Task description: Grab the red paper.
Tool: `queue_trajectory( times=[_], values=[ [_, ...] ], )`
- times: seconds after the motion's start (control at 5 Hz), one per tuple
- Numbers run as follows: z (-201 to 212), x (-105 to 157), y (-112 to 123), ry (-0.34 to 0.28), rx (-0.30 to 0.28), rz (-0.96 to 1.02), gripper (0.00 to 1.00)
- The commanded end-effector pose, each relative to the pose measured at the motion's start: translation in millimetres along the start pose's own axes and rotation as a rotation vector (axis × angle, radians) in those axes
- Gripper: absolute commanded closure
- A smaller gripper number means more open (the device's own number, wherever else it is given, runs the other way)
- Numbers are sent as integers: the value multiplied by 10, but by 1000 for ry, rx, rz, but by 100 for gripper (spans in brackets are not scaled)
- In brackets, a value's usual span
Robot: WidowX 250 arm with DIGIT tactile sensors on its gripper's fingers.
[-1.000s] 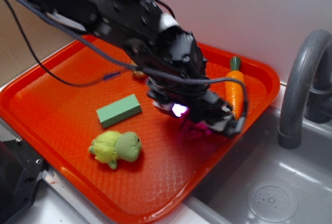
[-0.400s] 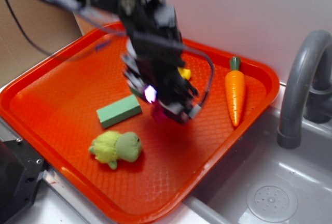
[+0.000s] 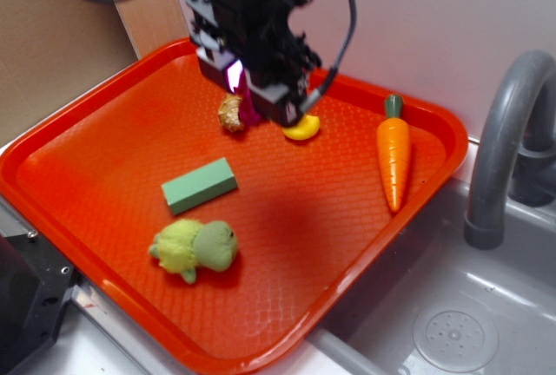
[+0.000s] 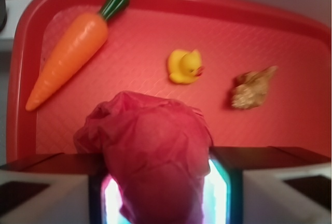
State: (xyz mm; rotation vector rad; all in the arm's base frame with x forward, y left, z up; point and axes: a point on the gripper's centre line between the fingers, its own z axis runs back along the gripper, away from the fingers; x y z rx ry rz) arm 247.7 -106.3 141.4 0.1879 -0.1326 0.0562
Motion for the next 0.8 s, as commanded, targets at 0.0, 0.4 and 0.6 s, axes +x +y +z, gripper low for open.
queue_trajectory(
  times=[0.0,0.4,0.6],
  values=[
    [720,216,747,-68,-61,132,100],
    [886,165,927,-51,-77,112,100],
    [908,154,909,-48,-91,50,100]
  ],
)
